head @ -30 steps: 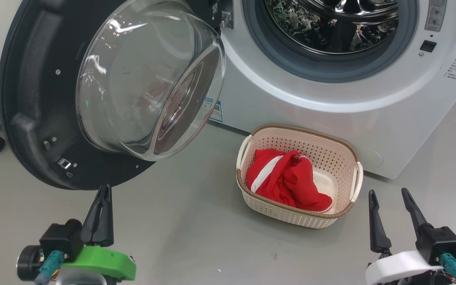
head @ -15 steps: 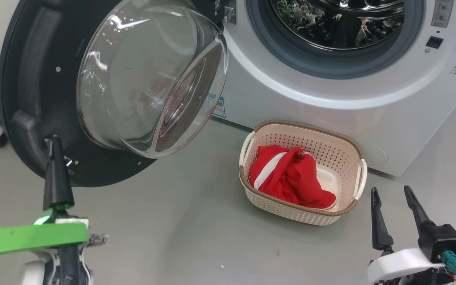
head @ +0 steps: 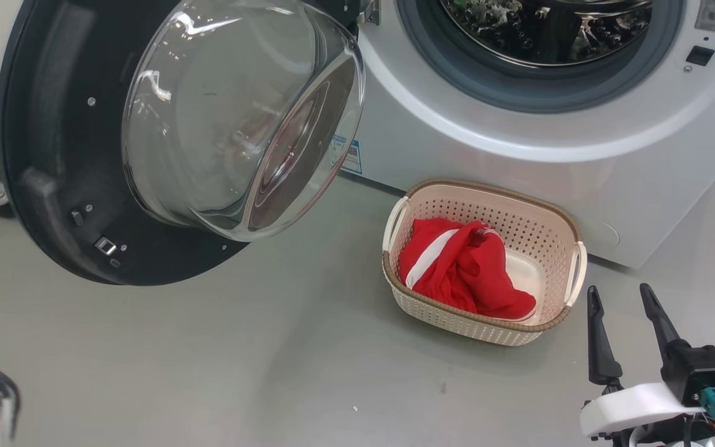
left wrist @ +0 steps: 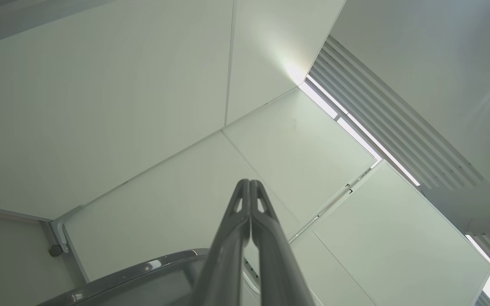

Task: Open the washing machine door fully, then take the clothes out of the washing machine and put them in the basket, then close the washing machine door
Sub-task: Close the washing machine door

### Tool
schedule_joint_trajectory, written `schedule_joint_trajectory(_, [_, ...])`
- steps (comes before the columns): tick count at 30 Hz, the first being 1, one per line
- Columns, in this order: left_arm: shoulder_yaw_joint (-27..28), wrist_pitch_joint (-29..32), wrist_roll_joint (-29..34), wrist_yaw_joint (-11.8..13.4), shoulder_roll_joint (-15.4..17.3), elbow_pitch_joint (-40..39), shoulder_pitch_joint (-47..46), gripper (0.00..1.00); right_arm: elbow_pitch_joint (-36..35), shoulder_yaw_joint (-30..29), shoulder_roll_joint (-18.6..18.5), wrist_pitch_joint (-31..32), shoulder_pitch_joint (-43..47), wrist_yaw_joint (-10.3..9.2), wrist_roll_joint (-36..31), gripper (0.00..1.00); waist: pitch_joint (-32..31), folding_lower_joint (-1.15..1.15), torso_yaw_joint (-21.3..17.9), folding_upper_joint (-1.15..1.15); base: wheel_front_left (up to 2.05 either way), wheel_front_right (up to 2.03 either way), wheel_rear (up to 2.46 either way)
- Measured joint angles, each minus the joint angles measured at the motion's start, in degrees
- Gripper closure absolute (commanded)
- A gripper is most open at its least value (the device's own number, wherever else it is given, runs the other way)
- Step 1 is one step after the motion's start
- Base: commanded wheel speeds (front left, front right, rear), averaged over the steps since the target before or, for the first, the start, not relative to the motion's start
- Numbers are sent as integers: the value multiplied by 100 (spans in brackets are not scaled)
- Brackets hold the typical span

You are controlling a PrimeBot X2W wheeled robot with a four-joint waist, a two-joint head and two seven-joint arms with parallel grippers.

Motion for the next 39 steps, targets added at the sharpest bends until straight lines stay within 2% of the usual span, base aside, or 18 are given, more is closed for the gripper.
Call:
schedule_joint_trajectory(5, [386,346,-402,246,514,513,-495,100,-71,-37,2,24,-16,0,10,0,85,0,12,0,0,0,0])
schedule_joint_trajectory(10, [546,692,-613,605,960,1497,-840,100,-75,-18,-35,56,-130,2,9,0,163,0,-23,0,0,0,0])
schedule_joint_trajectory(16, [508,1170,-742,943,1326,2461,-1022,100,-69,44,-65,92,-201,59,8,0,180,0,-135,0,0,0,0])
schedule_joint_trajectory(20, [310,1560,-847,1058,1367,2998,-1121,100,-63,41,-85,100,-201,59,8,0,185,0,-195,0,0,0,0])
schedule_joint_trajectory(22, [118,1866,-1025,1058,1367,3273,-1143,100,-62,45,-90,105,-201,59,8,0,186,0,-221,0,0,0,0])
schedule_joint_trajectory(30, [-115,2447,-1095,1047,1429,3817,-1168,100,-58,65,-92,148,-207,100,9,0,180,0,-300,0,0,0,0])
schedule_joint_trajectory(39, [-385,3052,-1150,754,1457,4073,-1170,100,-58,57,-102,156,-209,100,9,0,213,0,-314,0,0,0,0])
